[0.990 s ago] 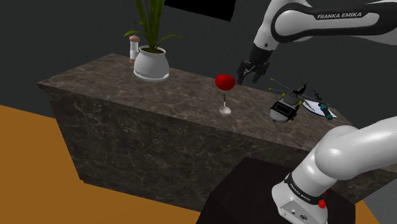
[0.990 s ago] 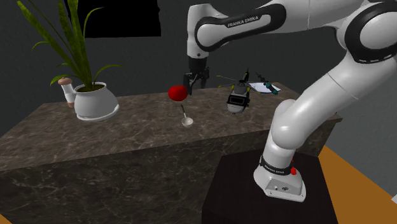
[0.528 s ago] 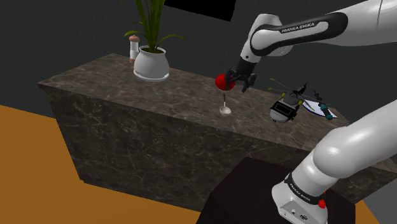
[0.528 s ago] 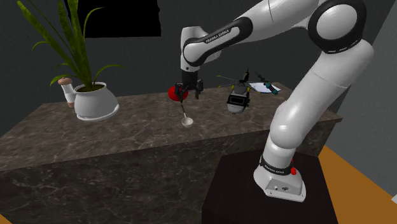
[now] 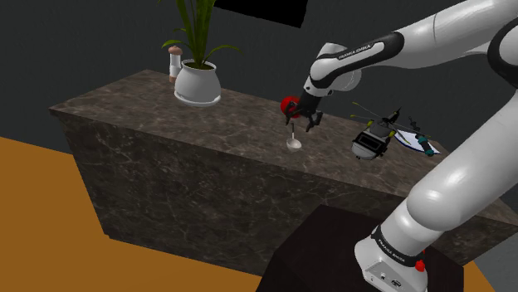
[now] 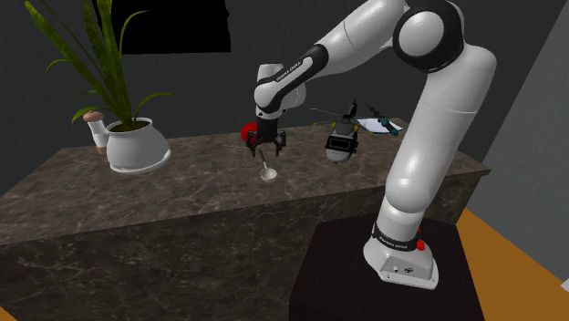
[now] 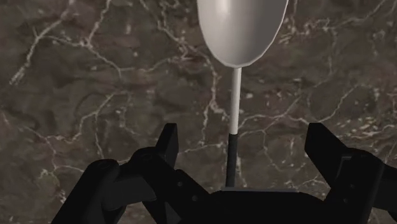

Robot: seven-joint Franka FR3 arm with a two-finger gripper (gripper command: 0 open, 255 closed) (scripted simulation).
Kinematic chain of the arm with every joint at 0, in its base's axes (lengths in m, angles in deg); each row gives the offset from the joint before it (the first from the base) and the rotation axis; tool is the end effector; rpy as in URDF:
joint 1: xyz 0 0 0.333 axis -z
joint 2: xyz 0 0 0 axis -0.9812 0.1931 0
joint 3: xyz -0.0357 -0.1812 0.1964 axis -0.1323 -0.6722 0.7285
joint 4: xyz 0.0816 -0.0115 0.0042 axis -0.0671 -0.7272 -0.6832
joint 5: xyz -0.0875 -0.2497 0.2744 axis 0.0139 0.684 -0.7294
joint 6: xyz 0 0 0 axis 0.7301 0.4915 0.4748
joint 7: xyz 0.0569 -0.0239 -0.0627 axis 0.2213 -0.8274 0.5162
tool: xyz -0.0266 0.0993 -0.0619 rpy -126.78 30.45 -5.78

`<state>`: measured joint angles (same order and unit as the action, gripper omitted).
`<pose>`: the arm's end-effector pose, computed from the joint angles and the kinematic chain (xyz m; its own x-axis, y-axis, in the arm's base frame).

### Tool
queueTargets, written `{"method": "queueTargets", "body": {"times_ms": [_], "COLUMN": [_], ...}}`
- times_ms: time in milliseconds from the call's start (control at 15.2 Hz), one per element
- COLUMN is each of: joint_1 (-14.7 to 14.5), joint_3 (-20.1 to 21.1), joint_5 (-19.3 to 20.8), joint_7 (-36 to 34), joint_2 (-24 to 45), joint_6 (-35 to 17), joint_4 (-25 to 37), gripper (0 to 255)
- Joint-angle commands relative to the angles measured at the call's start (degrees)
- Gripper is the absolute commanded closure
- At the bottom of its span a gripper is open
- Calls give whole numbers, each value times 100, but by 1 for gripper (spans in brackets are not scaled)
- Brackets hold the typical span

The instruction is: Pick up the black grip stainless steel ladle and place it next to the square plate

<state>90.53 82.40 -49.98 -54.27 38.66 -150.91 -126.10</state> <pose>0.4813 -0.1244 0.3263 0.5940 -0.8042 -0.0230 -0.8014 -0.5889 -0.1044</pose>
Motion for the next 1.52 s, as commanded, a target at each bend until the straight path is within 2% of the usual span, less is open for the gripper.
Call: {"method": "queueTargets", "body": {"times_ms": [0, 330, 858, 924, 1452], "joint_1": [19, -5, -5, -5, -5], "joint_3": [-24, -3, -3, -3, -3], "joint_5": [-56, -136, -136, -136, -136], "joint_7": [-2, 50, 50, 50, 50], "joint_2": [172, 463, 462, 462, 462], "joint_6": [-157, -583, -582, -582, -582], "joint_4": [14, -123, -123, -123, -123], "gripper": [0, 0, 0, 255, 255]}}
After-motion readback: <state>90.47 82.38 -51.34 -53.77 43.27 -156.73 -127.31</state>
